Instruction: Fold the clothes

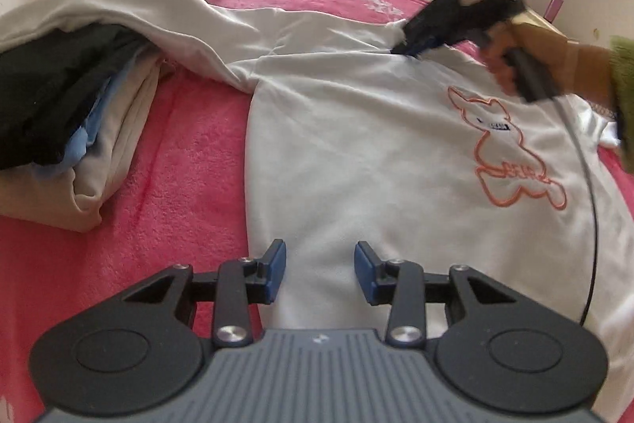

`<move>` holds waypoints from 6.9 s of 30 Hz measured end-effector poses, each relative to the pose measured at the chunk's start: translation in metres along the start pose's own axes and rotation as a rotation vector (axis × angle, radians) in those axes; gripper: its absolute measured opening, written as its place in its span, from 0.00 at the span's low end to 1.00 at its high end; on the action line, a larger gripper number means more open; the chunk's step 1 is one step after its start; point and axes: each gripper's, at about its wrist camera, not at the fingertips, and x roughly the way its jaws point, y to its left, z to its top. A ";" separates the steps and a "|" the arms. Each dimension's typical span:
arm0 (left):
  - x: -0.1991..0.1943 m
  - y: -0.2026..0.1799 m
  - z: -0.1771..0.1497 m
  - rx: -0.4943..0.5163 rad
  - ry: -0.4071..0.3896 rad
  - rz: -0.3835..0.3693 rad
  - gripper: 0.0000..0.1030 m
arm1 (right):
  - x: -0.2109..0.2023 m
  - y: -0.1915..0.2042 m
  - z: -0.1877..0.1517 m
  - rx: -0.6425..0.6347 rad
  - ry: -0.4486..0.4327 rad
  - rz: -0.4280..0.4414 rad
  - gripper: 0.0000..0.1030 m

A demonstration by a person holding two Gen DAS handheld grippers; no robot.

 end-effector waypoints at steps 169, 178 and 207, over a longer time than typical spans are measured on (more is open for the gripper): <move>0.089 -0.140 0.127 0.190 -0.147 -0.019 0.53 | -0.307 -0.346 -0.198 0.751 -0.233 -0.347 0.27; 0.079 -0.218 0.153 0.379 -0.069 -0.104 0.53 | -0.330 -0.416 -0.308 1.141 -0.376 -0.367 0.34; 0.135 -0.277 0.101 0.354 -0.007 -0.275 0.53 | -0.278 -0.427 -0.200 0.872 -0.582 -0.481 0.06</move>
